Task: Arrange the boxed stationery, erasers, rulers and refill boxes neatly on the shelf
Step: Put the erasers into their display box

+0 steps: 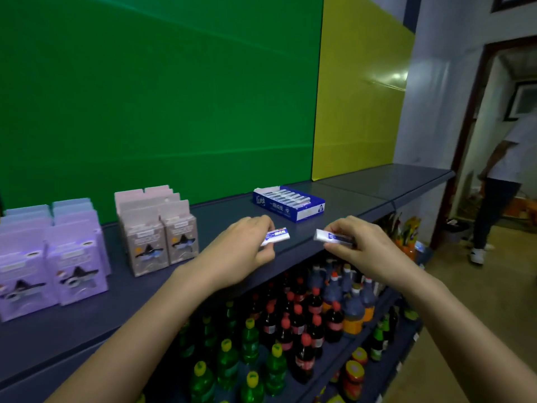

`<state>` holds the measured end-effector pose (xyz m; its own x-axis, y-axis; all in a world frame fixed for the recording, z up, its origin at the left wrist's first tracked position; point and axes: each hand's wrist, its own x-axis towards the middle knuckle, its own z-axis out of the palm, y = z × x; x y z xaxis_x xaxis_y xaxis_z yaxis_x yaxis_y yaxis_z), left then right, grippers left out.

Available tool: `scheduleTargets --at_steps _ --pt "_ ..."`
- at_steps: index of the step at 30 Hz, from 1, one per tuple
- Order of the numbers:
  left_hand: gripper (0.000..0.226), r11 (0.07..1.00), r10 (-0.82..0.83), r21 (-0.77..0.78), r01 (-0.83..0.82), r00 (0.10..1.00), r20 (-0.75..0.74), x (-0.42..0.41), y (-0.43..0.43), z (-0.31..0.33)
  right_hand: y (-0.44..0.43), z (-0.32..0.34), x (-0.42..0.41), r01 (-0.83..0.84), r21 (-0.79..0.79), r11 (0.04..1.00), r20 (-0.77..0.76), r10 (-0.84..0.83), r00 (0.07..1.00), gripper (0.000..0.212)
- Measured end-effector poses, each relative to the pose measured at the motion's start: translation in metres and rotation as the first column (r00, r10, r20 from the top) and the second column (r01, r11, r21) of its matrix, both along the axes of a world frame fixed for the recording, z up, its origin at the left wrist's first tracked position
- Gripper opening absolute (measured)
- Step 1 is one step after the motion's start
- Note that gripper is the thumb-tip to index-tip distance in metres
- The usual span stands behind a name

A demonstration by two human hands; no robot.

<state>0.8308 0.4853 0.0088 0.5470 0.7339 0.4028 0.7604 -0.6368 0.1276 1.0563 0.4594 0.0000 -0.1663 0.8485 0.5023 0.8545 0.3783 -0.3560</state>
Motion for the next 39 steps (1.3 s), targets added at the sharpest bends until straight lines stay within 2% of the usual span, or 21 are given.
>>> scheduleTargets --at_steps 6,11,16,21,29,33,39 --pt "0.011 0.998 0.055 0.014 -0.054 0.997 -0.049 0.046 0.078 0.020 0.094 0.017 0.052 0.020 0.062 0.998 0.089 -0.026 0.996 0.021" --pt "0.022 0.991 0.125 -0.040 -0.130 0.987 -0.105 0.069 0.123 0.024 0.162 0.024 0.078 -0.091 -0.004 0.996 0.061 0.091 0.994 0.024" --pt "0.024 0.979 0.201 -0.008 -0.204 0.968 -0.149 0.086 0.155 0.019 0.220 0.031 0.095 -0.232 -0.072 0.970 0.080 0.238 0.968 0.027" --pt "0.025 0.971 0.237 0.016 -0.237 0.966 -0.098 0.107 0.178 0.015 0.275 0.035 0.108 -0.381 -0.157 0.911 0.069 0.395 0.916 0.024" --pt "0.025 0.921 0.382 -0.069 -0.385 0.923 -0.053 0.135 0.193 0.011 0.326 0.033 0.109 -0.617 -0.290 0.732 0.070 0.659 0.749 0.028" --pt "0.025 0.887 0.445 -0.111 -0.447 0.894 -0.049 0.140 0.196 0.011 0.340 0.028 0.106 -0.661 -0.321 0.678 0.078 0.714 0.695 0.026" --pt "0.024 0.854 0.483 -0.169 -0.493 0.870 -0.099 0.149 0.206 0.013 0.352 0.024 0.105 -0.675 -0.331 0.660 0.088 0.734 0.674 0.023"
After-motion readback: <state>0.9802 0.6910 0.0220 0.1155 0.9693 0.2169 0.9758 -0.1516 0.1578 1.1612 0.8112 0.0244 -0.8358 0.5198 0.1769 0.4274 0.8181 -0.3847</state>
